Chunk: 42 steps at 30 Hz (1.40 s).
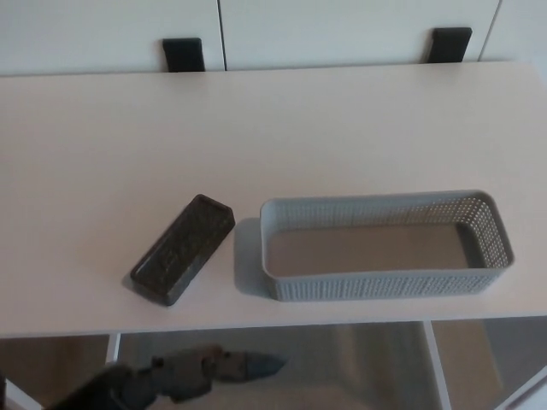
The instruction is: The robot walks towards a desk on which an eraser is kept on the left hand side and a container is kept on the right hand side. The robot picks up the eraser using its left hand and places it in the container.
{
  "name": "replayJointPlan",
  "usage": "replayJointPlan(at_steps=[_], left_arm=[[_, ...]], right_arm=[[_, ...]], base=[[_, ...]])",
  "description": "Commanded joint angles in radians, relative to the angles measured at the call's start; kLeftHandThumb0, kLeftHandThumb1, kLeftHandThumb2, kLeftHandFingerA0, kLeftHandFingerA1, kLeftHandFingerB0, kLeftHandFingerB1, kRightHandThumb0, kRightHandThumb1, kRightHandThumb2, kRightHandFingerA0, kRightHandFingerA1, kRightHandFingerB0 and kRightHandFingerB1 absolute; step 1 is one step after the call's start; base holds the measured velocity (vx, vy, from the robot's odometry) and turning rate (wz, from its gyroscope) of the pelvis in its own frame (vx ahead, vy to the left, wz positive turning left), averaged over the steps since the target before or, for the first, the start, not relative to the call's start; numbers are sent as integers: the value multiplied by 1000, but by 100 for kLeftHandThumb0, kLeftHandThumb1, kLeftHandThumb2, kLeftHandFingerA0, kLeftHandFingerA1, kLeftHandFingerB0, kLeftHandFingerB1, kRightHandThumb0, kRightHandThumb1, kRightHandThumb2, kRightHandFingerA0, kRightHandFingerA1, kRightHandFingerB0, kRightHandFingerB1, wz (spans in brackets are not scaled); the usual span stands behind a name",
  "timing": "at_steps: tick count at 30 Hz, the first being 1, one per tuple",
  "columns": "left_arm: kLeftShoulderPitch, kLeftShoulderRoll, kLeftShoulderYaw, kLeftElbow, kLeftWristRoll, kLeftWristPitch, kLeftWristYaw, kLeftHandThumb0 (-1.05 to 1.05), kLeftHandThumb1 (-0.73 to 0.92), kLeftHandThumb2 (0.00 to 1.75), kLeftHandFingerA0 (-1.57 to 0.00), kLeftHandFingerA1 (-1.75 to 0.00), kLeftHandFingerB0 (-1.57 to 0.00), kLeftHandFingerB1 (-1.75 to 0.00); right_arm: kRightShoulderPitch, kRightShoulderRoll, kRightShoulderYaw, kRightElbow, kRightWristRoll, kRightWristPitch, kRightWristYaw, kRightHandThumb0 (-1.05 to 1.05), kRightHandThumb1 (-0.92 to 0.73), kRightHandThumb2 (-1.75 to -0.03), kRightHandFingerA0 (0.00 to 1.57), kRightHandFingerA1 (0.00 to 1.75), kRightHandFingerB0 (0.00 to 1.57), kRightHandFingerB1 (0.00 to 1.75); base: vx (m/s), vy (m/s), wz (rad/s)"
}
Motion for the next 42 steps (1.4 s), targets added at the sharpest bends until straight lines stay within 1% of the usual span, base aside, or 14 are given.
replayJointPlan(at_steps=[1,3,4,6,11,12,13,14,15,16,17,22,32,42], left_arm=[[-345,-103,148,-222,-87,227,194,-35,59,58,-51,-38,-38,-33],[-405,-157,145,-104,87,288,232,-47,46,73,-45,-48,-34,-43],[-428,-170,143,-53,139,299,238,-40,53,56,-48,-40,-39,-33],[-461,-188,138,23,202,311,243,-46,42,71,-40,-49,-33,-43],[-531,-178,113,184,352,405,254,-47,41,67,-28,-43,-25,-39],[-540,-177,102,209,395,442,265,-42,49,56,-31,-36,-25,-30],[-551,-170,90,229,432,470,267,-52,39,68,-21,-42,-17,-37],[-563,-162,77,245,466,507,263,-48,48,56,-19,-33,-18,-27],[-577,-157,62,260,488,551,253,-56,37,68,-7,-35,-10,-33],[-587,-157,53,265,493,588,245,-49,44,56,-4,-26,-12,-25],[-600,-160,42,272,499,633,236,-54,35,71,0,-18,-5,-28],[-664,-140,-27,309,613,751,184,-57,37,68,0,-1,-10,-11],[-815,-135,-213,364,840,958,24,-54,37,69,0,0,-11,-18],[-852,-196,-296,496,876,1018,74,-53,37,67,0,0,-12,-16]], right_arm=[[-46,-28,1,-24,-17,51,6,-41,-52,-55,84,53,49,44],[-39,-35,3,-28,-27,51,3,-41,-52,-55,83,54,48,44],[-35,-37,4,-30,-30,49,3,-42,-52,-55,84,54,48,44],[-34,-35,2,-22,-24,39,5,-41,-51,-55,84,54,48,44],[-45,-30,6,-9,-28,41,3,-42,-51,-54,85,54,50,45],[-39,-31,8,-15,-32,43,1,-42,-51,-54,85,54,50,45],[-38,-34,8,-11,-34,36,2,-43,-50,-54,85,54,51,45],[-35,-37,10,-16,-37,36,3,-43,-51,-55,84,54,50,45],[-33,-40,12,-21,-42,39,4,-43,-51,-55,84,54,51,45],[-32,-41,12,-22,-41,40,5,-42,-51,-55,82,53,50,45],[-30,-42,12,-22,-41,40,8,-41,-51,-55,82,52,50,45],[-30,-48,21,-27,-51,42,12,-40,-51,-55,81,52,52,45],[-42,-71,39,-53,-73,73,34,-39,-51,-55,81,51,55,45],[-27,-82,53,-68,-87,84,39,-38,-52,-55,81,50,55,44]], base=[[0,0,0],[0,0,0],[0,0,0],[0,0,0],[0,0,0],[0,0,0],[0,0,0],[0,0,0],[0,0,0],[0,0,0],[0,0,0],[0,0,0],[0,0,0],[0,0,0]])
